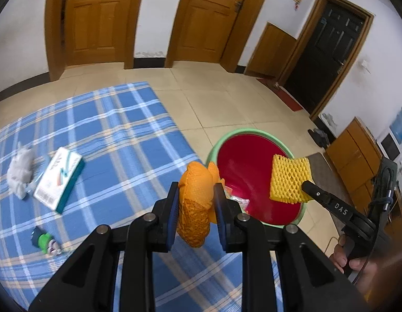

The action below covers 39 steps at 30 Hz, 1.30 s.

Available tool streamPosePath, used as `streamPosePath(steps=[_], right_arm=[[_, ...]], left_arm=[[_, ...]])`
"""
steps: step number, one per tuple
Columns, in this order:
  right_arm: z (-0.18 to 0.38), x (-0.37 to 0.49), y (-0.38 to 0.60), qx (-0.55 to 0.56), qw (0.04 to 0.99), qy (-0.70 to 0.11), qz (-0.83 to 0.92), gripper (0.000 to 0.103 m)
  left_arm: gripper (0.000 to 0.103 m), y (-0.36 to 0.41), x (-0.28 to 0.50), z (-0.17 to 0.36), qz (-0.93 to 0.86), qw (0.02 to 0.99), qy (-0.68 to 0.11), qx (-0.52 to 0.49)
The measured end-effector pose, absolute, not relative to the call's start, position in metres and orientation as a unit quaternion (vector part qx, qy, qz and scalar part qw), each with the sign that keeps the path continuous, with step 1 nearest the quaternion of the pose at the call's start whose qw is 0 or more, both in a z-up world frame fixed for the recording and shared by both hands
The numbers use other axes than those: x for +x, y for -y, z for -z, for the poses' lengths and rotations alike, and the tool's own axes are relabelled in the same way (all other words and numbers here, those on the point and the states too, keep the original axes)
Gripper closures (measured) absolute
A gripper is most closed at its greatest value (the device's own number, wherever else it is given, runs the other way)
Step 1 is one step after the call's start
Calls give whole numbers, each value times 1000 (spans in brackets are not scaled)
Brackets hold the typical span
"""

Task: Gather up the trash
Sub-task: 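Open both tools over the bucket to drop cloth and net, then move both open tools back over the tablecloth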

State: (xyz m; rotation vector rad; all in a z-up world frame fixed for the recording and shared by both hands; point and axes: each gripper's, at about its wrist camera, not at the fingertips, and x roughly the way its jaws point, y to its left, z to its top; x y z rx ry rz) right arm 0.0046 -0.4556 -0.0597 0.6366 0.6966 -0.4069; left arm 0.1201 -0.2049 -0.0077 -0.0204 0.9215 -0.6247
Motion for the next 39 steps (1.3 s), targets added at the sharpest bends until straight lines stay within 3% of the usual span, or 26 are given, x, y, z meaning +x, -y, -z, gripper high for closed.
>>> streamPosePath(steps=[8, 14, 26, 27, 31, 39], right_arm=[[69, 1, 474, 319, 860, -337, 213, 84], [71, -3, 482, 331, 855, -333, 222, 70], [71, -12, 497, 354, 849, -320, 226, 63], [71, -12, 497, 355, 849, -320, 227, 62], [71, -12, 499, 360, 848, -317, 226, 60], [68, -13, 495, 362, 849, -317, 218, 50]], left_arm=[[78, 242, 124, 14, 321, 837, -442, 11], [78, 264, 125, 23, 336, 829, -447, 26], [78, 300, 126, 45, 359, 809, -463, 46], [77, 302, 126, 46, 360, 809, -463, 48], [54, 307, 123, 47, 360, 809, -463, 47], [46, 298, 121, 45, 343, 814, -467, 42]])
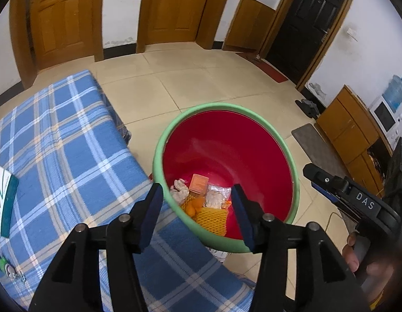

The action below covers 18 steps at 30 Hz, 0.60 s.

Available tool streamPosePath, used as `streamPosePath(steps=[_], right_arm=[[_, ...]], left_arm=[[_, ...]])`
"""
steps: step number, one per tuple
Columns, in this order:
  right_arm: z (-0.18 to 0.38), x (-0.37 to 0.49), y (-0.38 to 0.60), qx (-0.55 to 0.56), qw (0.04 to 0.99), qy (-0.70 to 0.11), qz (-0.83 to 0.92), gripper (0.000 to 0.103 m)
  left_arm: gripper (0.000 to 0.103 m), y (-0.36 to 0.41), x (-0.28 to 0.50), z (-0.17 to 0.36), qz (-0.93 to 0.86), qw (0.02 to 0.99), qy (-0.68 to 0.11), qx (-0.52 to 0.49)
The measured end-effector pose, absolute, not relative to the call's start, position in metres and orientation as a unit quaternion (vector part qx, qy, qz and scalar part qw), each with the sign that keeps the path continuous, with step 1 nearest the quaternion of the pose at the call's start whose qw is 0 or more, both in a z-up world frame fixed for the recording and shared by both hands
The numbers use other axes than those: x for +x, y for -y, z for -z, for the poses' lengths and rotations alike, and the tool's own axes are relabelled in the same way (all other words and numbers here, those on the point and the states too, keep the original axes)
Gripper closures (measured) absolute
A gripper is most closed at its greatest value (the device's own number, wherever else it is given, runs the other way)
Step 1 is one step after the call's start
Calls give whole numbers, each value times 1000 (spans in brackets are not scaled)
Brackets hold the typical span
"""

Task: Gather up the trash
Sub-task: 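Move both open tools back over the tablecloth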

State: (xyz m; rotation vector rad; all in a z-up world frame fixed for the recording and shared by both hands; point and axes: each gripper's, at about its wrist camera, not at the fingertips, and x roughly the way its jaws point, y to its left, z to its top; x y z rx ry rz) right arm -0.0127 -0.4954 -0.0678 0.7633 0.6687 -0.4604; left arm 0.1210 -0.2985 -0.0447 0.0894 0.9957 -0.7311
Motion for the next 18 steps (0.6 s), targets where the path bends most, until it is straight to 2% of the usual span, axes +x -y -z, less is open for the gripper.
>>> streamPosePath(steps=[18], right_arm=[[45, -7, 456, 327, 872, -324, 166, 41]], left_arm=[[40, 199, 119, 29, 256, 848, -463, -26]])
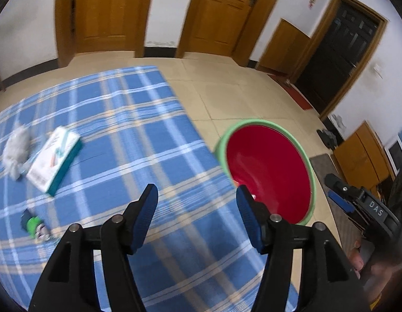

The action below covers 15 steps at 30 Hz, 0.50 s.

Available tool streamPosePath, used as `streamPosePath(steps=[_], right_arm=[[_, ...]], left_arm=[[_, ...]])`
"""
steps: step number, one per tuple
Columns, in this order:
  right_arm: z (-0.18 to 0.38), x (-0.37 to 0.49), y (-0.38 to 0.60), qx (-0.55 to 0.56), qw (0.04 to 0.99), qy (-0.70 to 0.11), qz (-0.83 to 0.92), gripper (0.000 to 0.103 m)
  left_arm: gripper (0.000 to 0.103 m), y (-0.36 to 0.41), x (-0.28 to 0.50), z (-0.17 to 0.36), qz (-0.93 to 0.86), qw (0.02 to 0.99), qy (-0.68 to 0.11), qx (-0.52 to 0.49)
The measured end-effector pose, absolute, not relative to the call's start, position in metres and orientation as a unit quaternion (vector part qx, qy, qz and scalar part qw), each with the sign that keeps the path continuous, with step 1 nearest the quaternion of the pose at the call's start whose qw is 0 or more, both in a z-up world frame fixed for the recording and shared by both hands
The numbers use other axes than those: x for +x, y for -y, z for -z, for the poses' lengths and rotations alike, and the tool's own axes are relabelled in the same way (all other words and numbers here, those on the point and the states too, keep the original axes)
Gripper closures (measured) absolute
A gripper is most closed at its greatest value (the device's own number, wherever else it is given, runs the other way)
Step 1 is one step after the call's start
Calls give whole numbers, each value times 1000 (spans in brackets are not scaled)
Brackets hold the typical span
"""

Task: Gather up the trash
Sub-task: 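Move both open tools back over the tablecloth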

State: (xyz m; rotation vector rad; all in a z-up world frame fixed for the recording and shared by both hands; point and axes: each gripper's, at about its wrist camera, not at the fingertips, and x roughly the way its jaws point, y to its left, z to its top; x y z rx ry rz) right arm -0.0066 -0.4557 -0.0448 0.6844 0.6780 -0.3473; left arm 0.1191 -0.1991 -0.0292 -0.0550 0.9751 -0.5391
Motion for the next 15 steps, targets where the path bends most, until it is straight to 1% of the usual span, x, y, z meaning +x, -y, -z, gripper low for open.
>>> streamPosePath(steps=[15], right_arm=[[29, -1, 423, 308, 883, -329, 130, 38]], left_arm=[[39, 91, 114, 35, 142, 871, -462, -88]])
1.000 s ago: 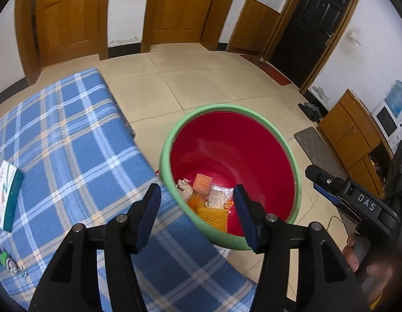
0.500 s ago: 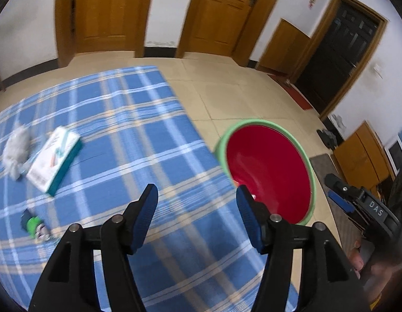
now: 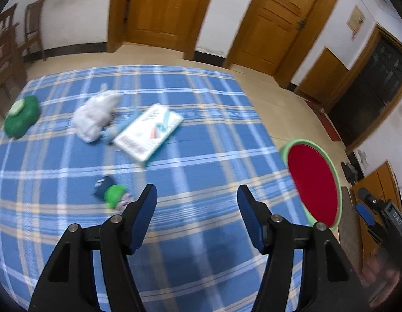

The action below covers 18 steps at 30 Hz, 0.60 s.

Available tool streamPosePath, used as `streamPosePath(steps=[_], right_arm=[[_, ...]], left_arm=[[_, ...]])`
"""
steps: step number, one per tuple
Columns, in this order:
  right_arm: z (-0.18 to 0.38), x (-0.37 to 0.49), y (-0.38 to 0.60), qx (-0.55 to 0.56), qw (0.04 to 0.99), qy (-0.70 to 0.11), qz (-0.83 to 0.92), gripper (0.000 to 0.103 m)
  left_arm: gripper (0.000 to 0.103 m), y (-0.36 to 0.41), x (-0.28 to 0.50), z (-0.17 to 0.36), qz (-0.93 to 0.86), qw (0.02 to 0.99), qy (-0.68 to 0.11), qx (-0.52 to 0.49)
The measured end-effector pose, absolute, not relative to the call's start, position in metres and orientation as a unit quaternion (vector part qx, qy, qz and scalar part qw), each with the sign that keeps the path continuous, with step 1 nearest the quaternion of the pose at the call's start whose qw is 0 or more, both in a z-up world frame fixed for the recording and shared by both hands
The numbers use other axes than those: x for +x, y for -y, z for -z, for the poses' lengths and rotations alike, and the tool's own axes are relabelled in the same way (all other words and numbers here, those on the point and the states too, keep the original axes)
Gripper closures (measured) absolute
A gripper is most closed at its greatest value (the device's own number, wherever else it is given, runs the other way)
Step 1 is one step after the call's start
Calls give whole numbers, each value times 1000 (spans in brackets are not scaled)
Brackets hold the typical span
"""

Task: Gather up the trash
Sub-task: 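Move both open tools back over the tablecloth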

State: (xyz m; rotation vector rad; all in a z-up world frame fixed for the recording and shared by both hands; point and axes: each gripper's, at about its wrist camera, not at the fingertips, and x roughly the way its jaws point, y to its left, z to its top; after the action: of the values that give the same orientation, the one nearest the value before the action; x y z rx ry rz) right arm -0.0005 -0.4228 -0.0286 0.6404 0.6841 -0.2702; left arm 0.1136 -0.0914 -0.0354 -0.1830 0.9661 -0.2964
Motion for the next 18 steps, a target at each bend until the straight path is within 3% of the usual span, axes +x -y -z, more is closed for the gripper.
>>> streamPosePath(steps=[18], right_arm=[[35, 5, 414, 305, 880, -342, 121, 37]], left_arm=[[39, 40, 125, 73, 50, 869, -481, -108]])
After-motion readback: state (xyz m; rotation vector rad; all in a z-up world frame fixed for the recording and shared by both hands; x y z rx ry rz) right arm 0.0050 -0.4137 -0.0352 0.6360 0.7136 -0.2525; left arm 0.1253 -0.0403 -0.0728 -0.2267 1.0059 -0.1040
